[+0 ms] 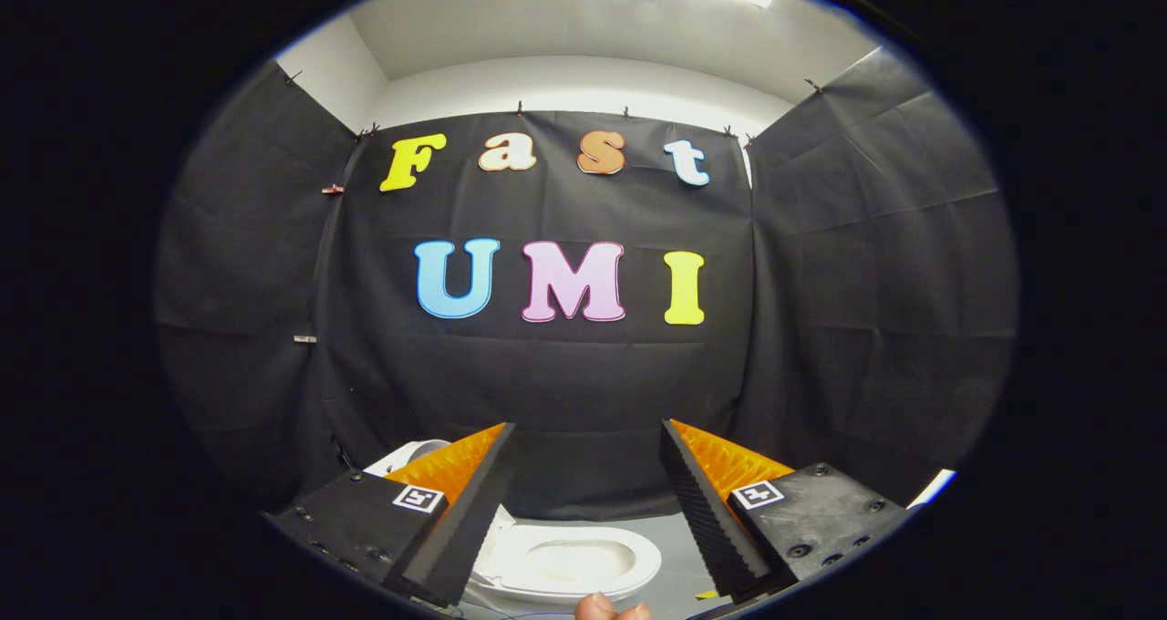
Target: Open the toilet lid.
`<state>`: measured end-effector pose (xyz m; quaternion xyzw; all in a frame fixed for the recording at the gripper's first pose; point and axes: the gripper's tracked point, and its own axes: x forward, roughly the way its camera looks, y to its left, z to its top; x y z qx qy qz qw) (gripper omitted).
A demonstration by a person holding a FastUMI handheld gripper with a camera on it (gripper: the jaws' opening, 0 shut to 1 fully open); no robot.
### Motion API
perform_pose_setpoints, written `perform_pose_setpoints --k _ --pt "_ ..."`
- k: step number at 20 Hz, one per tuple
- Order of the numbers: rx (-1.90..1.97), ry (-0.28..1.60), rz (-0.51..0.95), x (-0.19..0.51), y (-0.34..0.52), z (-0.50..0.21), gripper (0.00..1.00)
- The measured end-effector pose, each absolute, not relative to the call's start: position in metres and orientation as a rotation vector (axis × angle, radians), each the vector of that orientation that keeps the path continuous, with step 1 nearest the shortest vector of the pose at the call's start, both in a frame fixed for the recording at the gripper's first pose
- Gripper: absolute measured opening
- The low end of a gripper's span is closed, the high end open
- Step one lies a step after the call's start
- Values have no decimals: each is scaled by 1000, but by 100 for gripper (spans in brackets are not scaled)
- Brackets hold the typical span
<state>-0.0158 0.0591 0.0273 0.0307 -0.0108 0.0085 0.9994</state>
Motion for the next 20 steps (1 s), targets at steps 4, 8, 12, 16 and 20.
perform_pose_setpoints --k 4,8,12,16,20 --pt "81 -18 15 -16 60 25 99" --pt "81 -14 13 -15 59 22 99" --pt "77 -18 11 -15 59 24 98" --pt "94 -30 3 -15 56 24 99" --pt "118 -22 3 -14 54 18 99"
